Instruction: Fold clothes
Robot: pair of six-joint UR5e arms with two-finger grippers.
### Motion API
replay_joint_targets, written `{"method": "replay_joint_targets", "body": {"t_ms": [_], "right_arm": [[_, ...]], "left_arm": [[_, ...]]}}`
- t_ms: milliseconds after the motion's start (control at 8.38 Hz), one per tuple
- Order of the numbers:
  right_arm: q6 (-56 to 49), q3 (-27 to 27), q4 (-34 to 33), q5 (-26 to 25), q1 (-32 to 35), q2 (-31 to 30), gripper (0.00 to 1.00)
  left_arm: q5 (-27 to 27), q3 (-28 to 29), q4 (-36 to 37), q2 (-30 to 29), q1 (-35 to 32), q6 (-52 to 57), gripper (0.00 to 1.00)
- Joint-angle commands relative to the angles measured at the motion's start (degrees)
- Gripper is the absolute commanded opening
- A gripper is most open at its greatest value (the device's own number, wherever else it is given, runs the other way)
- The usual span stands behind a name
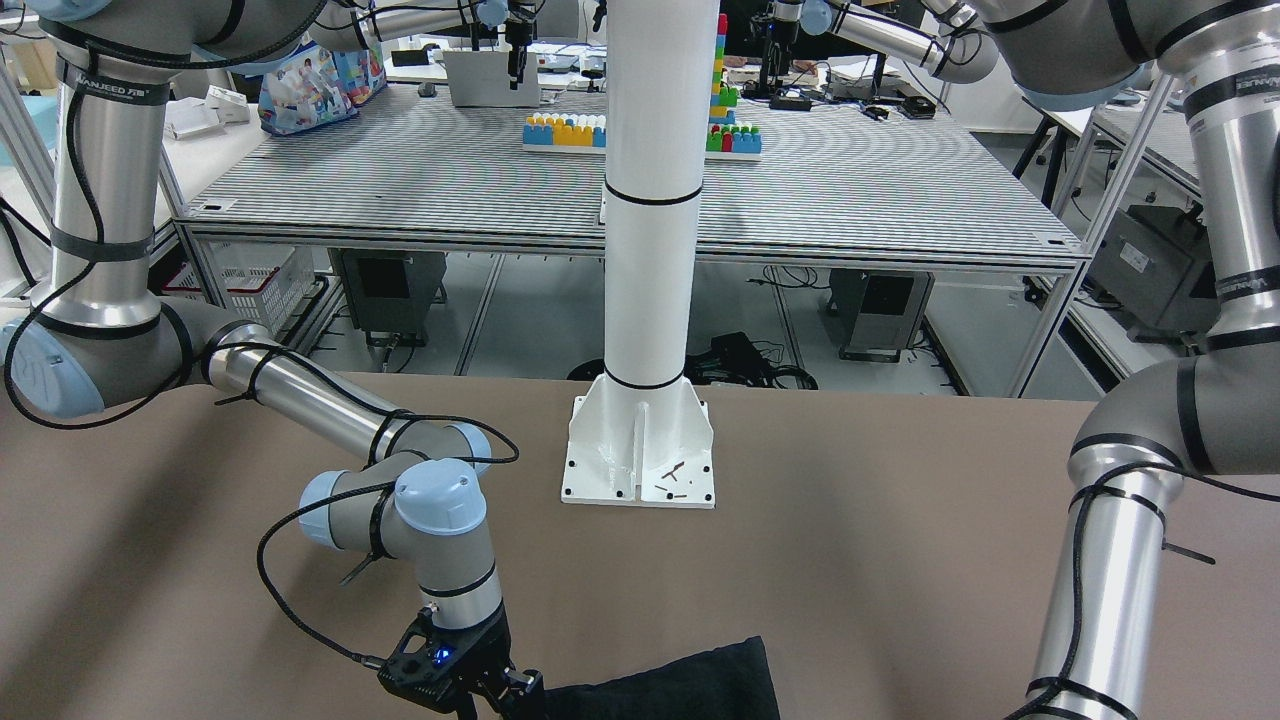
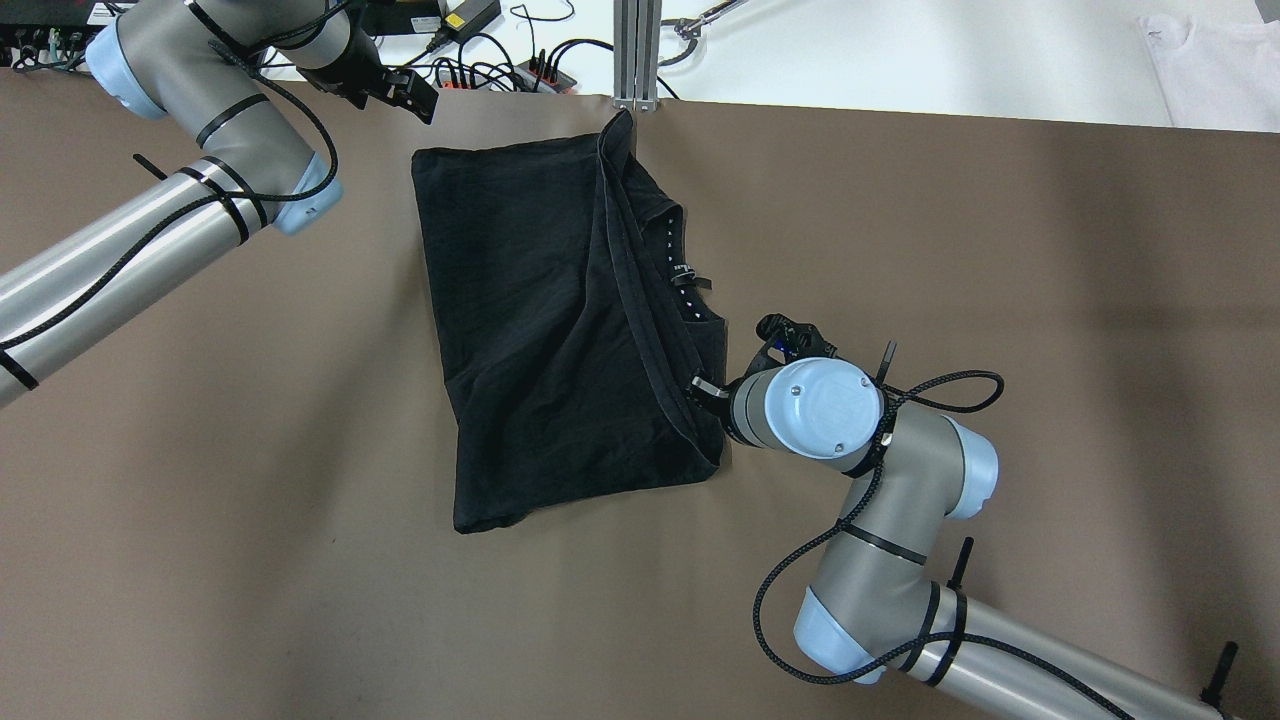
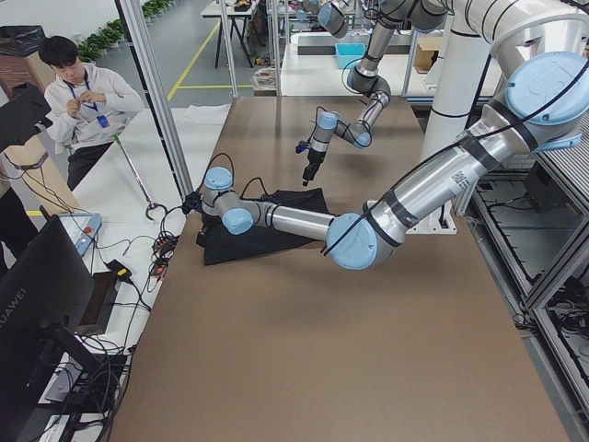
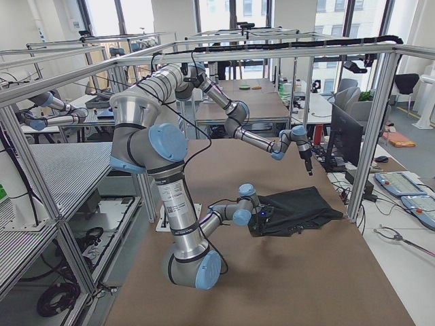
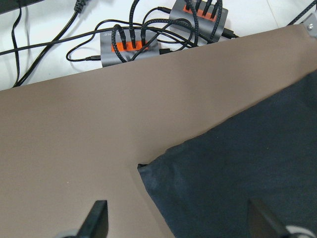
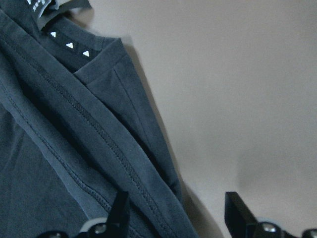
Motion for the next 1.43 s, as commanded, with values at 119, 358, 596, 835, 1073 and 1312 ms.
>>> {"method": "replay_joint_targets", "body": {"t_ms": [119,358,596,835,1073,1312], "right_arm": [[0.25,-5.1,0.05,-1.41,-0.19,3.57,0.63],[0.07,-5.8,0.05,-2.11,-0.54,3.4,0.65],[-0.02,-6.25,0.05,-2.2,-0.89,3.49,0.64],[0.68,-6.16,0.05,-2.2,-0.89,4.45,0.28],[1.03,-5.9,0.05,-2.11,-0.89,4.45,0.0],[1.3,-5.37,0.05,-2.11,-0.89,4.36,0.0]], "left_arm": [[0.04,-0.95,0.03,0.59,0.01,-0.13,1.0],[0.04,-0.95,0.03,0.59,0.01,-0.13,1.0],[0.04,-0.95,0.03,0.59,0.01,-0.13,1.0],[-0.04,-0.95,0.03,0.68,0.01,-0.13,1.0],[-0.04,-0.95,-0.06,0.77,0.01,-0.13,1.0],[-0.04,-0.95,-0.06,1.12,0.09,-0.05,1.0]]}}
